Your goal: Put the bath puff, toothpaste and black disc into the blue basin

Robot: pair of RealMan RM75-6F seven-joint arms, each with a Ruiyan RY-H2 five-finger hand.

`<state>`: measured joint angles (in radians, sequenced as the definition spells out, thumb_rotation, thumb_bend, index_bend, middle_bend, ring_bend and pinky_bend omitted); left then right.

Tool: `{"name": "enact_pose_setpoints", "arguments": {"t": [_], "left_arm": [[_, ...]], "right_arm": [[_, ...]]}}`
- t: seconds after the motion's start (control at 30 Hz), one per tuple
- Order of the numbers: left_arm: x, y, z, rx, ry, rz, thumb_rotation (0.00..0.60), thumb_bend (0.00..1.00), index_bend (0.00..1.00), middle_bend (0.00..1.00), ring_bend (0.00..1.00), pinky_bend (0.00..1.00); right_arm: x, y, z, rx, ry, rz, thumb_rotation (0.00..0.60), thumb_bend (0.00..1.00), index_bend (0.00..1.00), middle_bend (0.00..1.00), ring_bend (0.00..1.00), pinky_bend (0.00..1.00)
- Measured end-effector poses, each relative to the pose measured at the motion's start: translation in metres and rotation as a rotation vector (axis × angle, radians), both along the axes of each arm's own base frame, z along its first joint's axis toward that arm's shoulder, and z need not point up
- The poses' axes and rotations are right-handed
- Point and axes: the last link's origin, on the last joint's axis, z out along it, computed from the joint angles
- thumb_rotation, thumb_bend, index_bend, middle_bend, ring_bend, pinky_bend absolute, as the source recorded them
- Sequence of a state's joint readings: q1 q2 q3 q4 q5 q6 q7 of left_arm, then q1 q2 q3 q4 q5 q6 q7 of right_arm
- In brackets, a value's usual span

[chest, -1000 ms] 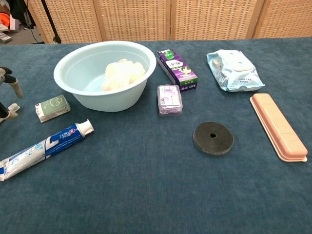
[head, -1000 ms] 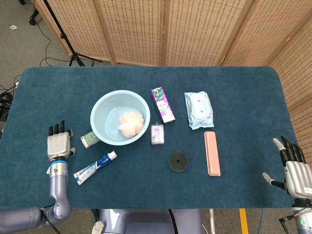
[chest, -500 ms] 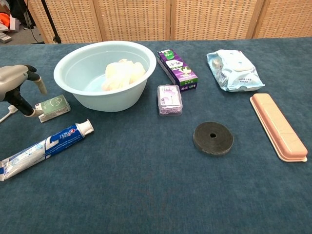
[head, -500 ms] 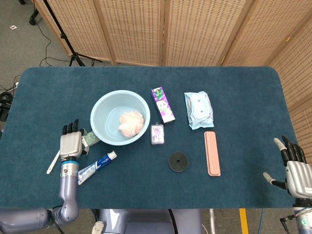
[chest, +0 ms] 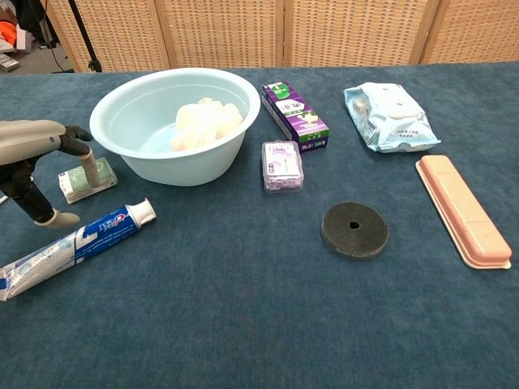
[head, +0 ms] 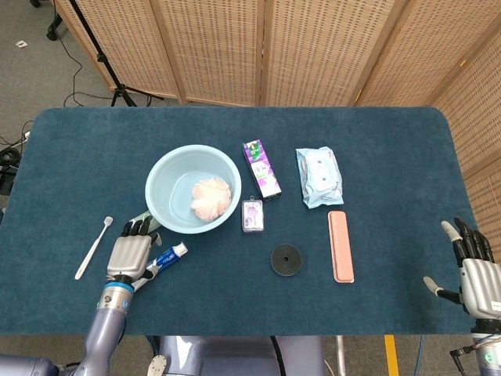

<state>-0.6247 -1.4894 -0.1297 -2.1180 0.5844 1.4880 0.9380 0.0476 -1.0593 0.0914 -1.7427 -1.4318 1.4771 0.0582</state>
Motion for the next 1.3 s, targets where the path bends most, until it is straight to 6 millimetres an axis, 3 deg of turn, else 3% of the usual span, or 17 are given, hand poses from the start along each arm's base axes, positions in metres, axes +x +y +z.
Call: {"name": "enact_pose_setpoints", "arguments": {"t": [0.4,0.6,0.87,1.3], "left_arm": [[-0.003,-0.028,0.019,0.012,0.070,-0.023,0.600,0.26,0.39,0.00,0.00,0.03],[-0.014,-0.038,0.029,0.058,0.111,-0.016,0.600,0.26,0.39,0.00,0.00,0.03],[-0.034,-0.048,0.022,0.084,0.148,0.038,0.600,0.26,0.39,0.00,0.00,0.03],[-0.049,-0.043,0.006,0.136,0.174,0.098,0.600,0.26,0.39,0.00,0.00,0.03]], "right_arm": [[0.001,0.000,0.005,-0.018,-0.025,0.003,0.600,0.21,0.06,0.00,0.00,0.00],[0.004,0.001,0.006,-0.017,-0.034,0.017,0.600,0.21,0.06,0.00,0.00,0.00],[0.005,0.002,0.008,-0.021,-0.047,0.018,0.600,0.21,0.06,0.00,0.00,0.00],[0.006,0.002,0.007,-0.015,-0.054,0.022,0.600,0.21,0.06,0.00,0.00,0.00]]}}
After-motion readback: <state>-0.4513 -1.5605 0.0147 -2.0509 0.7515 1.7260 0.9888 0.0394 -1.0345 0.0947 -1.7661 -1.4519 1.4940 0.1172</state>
